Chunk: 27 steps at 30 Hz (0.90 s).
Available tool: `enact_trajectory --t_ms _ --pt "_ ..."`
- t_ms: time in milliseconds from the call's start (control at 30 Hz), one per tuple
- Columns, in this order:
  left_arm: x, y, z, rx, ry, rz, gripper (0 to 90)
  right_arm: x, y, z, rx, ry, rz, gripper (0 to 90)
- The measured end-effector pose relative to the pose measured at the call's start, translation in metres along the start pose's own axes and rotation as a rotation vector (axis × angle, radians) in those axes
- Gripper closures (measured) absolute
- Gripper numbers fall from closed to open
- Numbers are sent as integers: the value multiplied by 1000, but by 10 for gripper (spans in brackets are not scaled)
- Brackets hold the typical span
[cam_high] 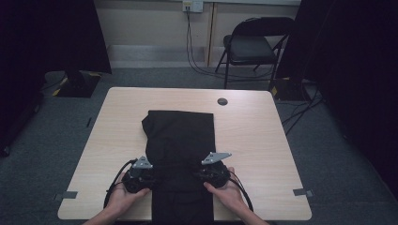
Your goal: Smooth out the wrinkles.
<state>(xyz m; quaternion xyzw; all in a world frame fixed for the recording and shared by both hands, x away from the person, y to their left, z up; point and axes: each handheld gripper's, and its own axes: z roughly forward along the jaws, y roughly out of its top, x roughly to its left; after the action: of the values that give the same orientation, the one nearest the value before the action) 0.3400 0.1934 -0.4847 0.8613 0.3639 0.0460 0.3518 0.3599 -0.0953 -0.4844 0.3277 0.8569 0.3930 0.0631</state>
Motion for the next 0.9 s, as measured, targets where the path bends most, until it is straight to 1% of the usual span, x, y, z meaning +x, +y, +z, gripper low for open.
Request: enact_trajectory --t_ms 33,67,100,167,200,233,267,333,400,433,467,533,600,700,767,833,900 --pt "1 1 1 -3 1 -1 833 -1 -2 3 13 -10 0 835" --pt "1 2 2 -6 19 9 835 -2 -4 6 15 -8 -6 835" --pt "1 3 3 -9 35 13 835 -4 -3 7 9 -9 -3 836" --pt "5 6 5 -14 61 31 836 -5 0 11 4 -29 -11 839" --pt "9 8 7 -24 77 25 836 -7 2 13 0 -39 -14 839" --pt "12 11 9 -27 88 38 837 -10 4 15 -4 -41 -7 840" --pt "14 12 10 -31 93 33 838 -13 6 18 -9 -43 -7 840" --pt "21 17 15 -50 122 26 839 -18 10 21 -17 -54 -10 841" --pt "29 25 19 -51 140 31 840 -26 16 26 -19 -62 -3 841" --pt "34 28 22 -61 148 24 840 -31 20 29 -22 -63 4 841" --pt "40 31 24 -71 158 23 841 -36 23 32 -28 -74 5 841" --pt "48 40 30 -70 176 19 842 -46 29 38 -39 -85 9 841" --pt "58 48 35 -81 191 8 841 -56 36 45 -54 -93 22 841" --pt "72 58 43 -97 216 -6 842 -69 46 53 -59 -108 40 841" --pt "78 63 47 -116 229 -23 842 -76 54 58 -46 -124 26 841" --pt "82 66 49 -119 232 -27 842 -84 60 62 -49 -128 47 841" --pt "86 69 51 -126 229 -43 842 -88 63 65 -52 -135 48 841"
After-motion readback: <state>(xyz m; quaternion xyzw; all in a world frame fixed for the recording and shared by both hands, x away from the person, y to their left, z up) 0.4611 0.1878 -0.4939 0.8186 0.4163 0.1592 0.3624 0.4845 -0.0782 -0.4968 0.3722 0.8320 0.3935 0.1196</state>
